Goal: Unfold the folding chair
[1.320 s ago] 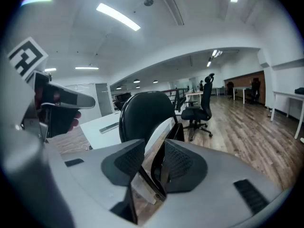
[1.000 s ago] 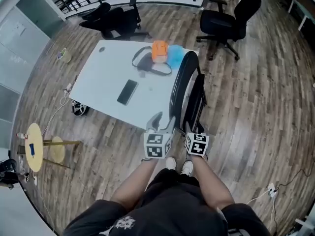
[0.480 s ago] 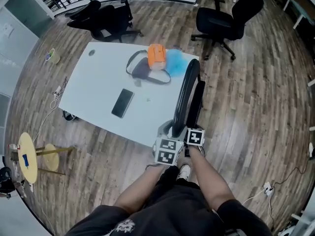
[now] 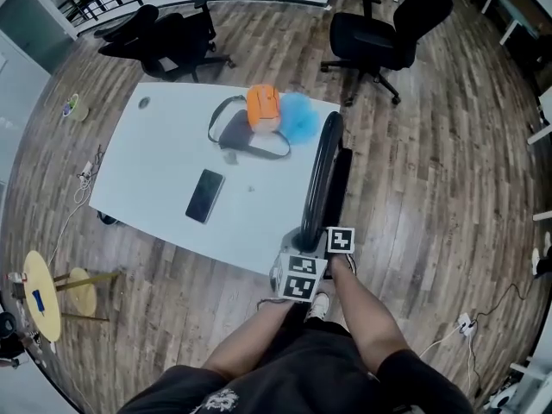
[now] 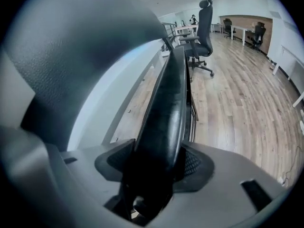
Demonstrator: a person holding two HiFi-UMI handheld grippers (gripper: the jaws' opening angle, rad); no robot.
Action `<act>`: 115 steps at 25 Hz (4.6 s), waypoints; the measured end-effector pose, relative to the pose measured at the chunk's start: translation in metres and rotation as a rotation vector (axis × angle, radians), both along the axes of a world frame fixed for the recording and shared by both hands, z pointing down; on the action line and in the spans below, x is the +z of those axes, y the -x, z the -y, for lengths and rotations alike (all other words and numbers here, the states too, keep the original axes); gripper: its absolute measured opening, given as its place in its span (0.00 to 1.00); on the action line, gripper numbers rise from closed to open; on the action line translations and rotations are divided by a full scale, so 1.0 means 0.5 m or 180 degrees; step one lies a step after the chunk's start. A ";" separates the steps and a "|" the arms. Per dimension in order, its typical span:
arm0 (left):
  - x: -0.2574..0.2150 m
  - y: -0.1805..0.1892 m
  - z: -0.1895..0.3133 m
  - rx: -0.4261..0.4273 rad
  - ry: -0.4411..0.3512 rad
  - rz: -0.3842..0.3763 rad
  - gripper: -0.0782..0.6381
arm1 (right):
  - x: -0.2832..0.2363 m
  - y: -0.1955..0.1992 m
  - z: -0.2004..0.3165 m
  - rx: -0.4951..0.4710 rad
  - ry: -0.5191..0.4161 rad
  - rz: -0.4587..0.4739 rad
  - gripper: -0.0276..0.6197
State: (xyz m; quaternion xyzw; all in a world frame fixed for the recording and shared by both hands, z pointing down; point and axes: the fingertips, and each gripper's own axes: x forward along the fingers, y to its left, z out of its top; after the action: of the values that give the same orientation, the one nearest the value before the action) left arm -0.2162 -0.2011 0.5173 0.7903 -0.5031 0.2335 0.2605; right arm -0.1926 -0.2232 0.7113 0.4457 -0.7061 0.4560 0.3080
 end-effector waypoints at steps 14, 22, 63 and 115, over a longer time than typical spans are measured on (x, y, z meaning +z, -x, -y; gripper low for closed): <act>-0.003 -0.004 -0.009 0.0056 0.0035 0.0143 0.25 | 0.003 -0.119 -0.032 0.0285 0.0067 0.0071 0.28; 0.024 -0.018 -0.009 0.0059 0.0117 0.0096 0.25 | 0.018 -0.279 -0.047 0.0457 -0.0007 0.0725 0.28; 0.359 -0.495 -0.010 -0.0504 0.0239 -0.0617 0.21 | 0.625 -1.126 -0.088 0.1048 0.0153 0.3008 0.54; -0.201 -0.428 -0.664 0.0149 -0.1374 -0.0556 0.12 | -0.656 -0.733 -0.794 0.0680 -0.3552 -0.0650 0.06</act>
State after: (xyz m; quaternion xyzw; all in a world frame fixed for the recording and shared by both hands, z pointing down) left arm -0.0023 0.1308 0.4167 0.8563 -0.4985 0.0573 0.1225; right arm 0.1740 0.1737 0.3831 0.6513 -0.7575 -0.0023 0.0451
